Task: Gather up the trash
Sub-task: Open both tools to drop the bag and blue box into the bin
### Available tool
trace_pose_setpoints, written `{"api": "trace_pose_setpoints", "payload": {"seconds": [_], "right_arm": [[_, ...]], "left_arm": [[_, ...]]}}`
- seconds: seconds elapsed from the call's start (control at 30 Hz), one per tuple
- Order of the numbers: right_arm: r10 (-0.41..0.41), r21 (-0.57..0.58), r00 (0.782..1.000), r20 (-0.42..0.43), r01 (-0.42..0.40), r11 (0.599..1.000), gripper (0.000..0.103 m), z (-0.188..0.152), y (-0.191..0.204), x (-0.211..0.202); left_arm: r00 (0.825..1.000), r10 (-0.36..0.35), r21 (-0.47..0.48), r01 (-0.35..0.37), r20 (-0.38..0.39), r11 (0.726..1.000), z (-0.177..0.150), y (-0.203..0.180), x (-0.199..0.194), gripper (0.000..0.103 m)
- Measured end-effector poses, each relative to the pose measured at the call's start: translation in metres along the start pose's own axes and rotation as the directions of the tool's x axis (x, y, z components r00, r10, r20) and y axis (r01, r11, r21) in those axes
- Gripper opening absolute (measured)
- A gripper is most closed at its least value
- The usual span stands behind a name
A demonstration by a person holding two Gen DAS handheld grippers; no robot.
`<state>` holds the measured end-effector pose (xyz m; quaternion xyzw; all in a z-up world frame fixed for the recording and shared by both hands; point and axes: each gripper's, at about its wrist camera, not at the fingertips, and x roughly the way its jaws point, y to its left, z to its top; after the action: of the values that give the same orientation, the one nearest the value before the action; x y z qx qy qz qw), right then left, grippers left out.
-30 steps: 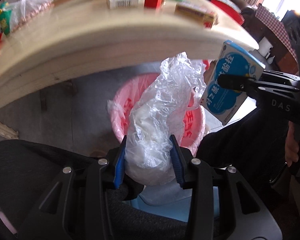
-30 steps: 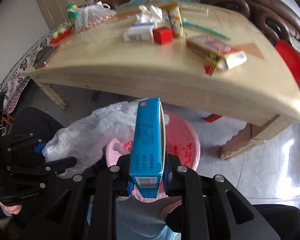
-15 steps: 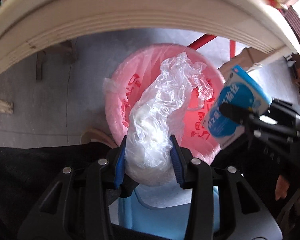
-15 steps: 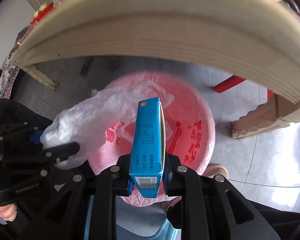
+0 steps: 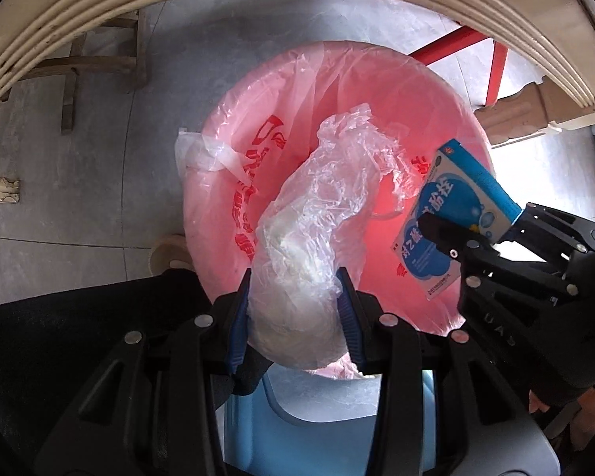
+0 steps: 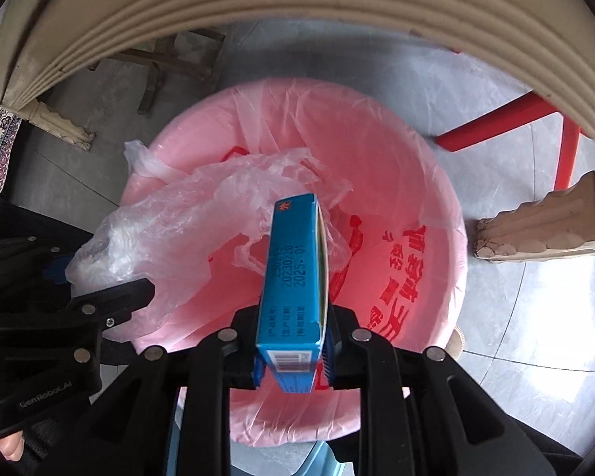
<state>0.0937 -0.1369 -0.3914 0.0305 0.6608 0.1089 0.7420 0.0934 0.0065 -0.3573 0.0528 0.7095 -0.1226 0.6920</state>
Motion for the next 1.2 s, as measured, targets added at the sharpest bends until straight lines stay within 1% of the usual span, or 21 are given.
{"api": "trace_pose_setpoints", "payload": {"seconds": [0.1, 0.23, 0.33, 0.43, 0.47, 0.5, 0.53, 0.57, 0.6, 0.63, 0.7, 0.73, 0.8, 0.93, 1.2], "right_arm": [[0.008, -0.001, 1.0, -0.003, -0.008, 1.0, 0.021, 0.001, 0.0, 0.005], [0.025, 0.0, 1.0, -0.004, -0.025, 1.0, 0.022, 0.001, -0.004, 0.01], [0.03, -0.004, 1.0, -0.005, -0.03, 1.0, 0.022, -0.002, -0.006, 0.013], [0.039, -0.013, 0.999, 0.015, -0.039, 0.999, 0.024, -0.002, -0.006, 0.012], [0.051, -0.014, 0.998, 0.024, -0.05, 0.999, 0.026, -0.003, -0.006, 0.011], [0.056, -0.012, 0.998, 0.04, -0.056, 0.998, 0.037, -0.003, -0.006, 0.008], [0.034, -0.005, 0.998, 0.056, -0.034, 0.999, 0.045, -0.003, -0.007, 0.005], [0.017, -0.003, 0.998, 0.066, -0.017, 1.0, 0.048, -0.003, -0.008, 0.003], [0.01, 0.001, 0.997, 0.073, -0.01, 1.0, 0.054, -0.003, -0.009, 0.002], [0.01, 0.008, 0.997, 0.078, -0.011, 1.0, 0.057, -0.003, -0.011, 0.001], [0.025, 0.033, 0.996, 0.082, -0.028, 0.999, 0.059, -0.003, -0.016, -0.001], [0.029, 0.038, 0.996, 0.083, -0.032, 0.999, 0.06, -0.003, -0.016, -0.001], [0.03, 0.04, 0.996, 0.087, -0.034, 0.999, 0.061, -0.002, -0.017, -0.003], [0.026, 0.033, 0.996, 0.089, -0.029, 0.999, 0.061, -0.003, -0.015, -0.004], [0.033, 0.028, 0.994, 0.101, -0.036, 0.999, 0.061, -0.006, -0.013, -0.011]], "left_arm": [[1.0, 0.014, 0.003, -0.014, -0.002, 1.0, 0.002, -0.003, 0.003, 0.04], [1.0, 0.015, 0.004, -0.014, -0.011, 1.0, 0.003, -0.004, 0.006, 0.04], [1.0, 0.027, 0.012, -0.027, -0.007, 1.0, 0.004, -0.006, 0.007, 0.042], [1.0, 0.03, 0.018, -0.03, -0.007, 0.999, 0.005, -0.009, 0.008, 0.047], [0.999, 0.036, 0.018, -0.035, -0.004, 0.999, 0.005, -0.009, 0.007, 0.051], [0.999, 0.043, 0.018, -0.043, -0.001, 0.999, 0.005, -0.009, 0.007, 0.056], [0.998, 0.055, 0.016, -0.056, 0.005, 0.998, 0.006, -0.009, 0.007, 0.056], [0.998, 0.057, 0.008, -0.057, 0.01, 0.998, 0.006, -0.007, 0.006, 0.056], [0.999, 0.053, 0.003, -0.053, 0.01, 0.999, 0.007, -0.005, 0.005, 0.058], [0.999, 0.046, -0.005, -0.046, 0.01, 0.999, 0.007, -0.003, 0.004, 0.06], [0.999, 0.047, -0.014, -0.047, 0.021, 0.999, 0.008, -0.002, 0.003, 0.067], [0.998, 0.054, -0.015, -0.053, 0.026, 0.998, 0.008, -0.002, 0.002, 0.068], [0.998, 0.056, -0.01, -0.055, 0.04, 0.998, 0.007, -0.003, -0.001, 0.068], [0.995, 0.083, 0.008, -0.083, 0.064, 0.996, 0.005, -0.006, -0.005, 0.069], [0.994, 0.083, -0.005, -0.082, 0.071, 0.997, 0.003, -0.002, -0.01, 0.07]]}}
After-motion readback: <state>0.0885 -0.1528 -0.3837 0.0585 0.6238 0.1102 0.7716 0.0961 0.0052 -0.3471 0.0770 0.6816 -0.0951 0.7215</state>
